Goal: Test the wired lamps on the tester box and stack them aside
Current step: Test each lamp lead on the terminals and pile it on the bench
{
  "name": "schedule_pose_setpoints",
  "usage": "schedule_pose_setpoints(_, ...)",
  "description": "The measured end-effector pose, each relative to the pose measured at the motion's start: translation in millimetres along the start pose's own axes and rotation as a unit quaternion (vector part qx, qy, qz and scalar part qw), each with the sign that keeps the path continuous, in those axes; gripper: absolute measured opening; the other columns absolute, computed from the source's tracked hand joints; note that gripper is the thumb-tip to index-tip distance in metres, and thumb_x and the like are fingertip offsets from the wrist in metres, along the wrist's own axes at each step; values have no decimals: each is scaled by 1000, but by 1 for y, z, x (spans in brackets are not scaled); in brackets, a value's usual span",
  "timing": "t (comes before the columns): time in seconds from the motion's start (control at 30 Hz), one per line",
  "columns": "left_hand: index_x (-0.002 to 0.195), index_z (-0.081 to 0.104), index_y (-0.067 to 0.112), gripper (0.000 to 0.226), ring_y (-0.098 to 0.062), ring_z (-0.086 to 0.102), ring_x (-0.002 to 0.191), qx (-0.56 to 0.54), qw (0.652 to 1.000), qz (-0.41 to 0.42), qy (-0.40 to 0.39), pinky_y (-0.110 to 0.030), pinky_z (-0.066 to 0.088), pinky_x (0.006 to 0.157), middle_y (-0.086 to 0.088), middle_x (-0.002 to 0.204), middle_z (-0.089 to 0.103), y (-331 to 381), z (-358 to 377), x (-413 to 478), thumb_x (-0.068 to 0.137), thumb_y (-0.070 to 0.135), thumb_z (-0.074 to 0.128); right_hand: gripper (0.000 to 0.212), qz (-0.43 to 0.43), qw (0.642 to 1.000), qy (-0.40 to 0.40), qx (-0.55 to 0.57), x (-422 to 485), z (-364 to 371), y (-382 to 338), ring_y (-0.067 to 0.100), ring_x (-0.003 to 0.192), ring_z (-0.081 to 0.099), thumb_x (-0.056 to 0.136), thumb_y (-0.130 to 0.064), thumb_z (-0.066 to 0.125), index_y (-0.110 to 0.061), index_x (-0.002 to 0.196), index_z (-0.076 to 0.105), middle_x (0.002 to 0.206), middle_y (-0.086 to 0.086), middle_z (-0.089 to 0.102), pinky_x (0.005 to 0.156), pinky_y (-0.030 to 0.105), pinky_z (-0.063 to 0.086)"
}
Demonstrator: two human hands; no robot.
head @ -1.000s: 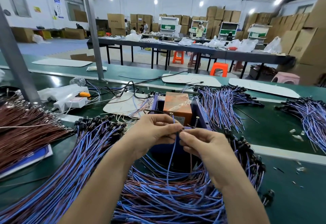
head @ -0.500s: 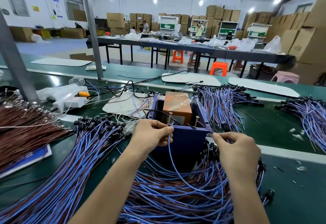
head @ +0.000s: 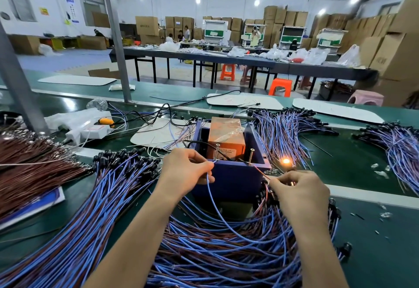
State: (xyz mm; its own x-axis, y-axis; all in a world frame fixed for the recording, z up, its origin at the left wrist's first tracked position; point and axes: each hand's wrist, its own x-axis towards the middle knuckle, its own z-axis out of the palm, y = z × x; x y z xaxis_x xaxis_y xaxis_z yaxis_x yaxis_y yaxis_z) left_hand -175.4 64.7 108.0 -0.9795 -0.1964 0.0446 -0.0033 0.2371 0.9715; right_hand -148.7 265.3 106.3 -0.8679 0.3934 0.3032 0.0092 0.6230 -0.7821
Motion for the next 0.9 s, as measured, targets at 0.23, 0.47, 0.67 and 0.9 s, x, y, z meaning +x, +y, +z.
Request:
schedule_pose_setpoints(0.23,66,64,3,16,-22,68,50,0,1000,-3,-18,-23,53,48,-11,57,66,1,-1,-1,80,-2,71,19,4,1000,-9,-1,1,-1,2,19,78,51,77,-11,73,-17,61,66,95,10,62,57,19,24)
schedule_pose_setpoints(0.47,73,64,6,13,-16,63,49,96,993,-2,-74,-20,46,46,-8,62,70,4,-31,2,87,9,66,19,-11,999,-42,15,1,-7,0,-1,69,49,79,-19,75,-23,62,67,88,2,63,57,18,33)
schedule_pose_setpoints(0.67,85,70,5,6,-18,60,55,254,965,-65,-7,-25,51,54,-11,72,70,-25,-78,22,86,3,64,14,26,981,-143,131,-4,-7,-7,-3,74,59,81,-34,73,-31,67,70,79,-12,68,58,12,38)
schedule_pose_setpoints(0.9,112,66,14,30,-27,67,95,425,894,-123,-69,-33,56,81,-13,113,65,-57,-65,31,84,3,64,24,50,990,-43,127,-2,-9,-6,5,78,57,88,-42,63,-23,102,70,85,-9,64,69,24,41)
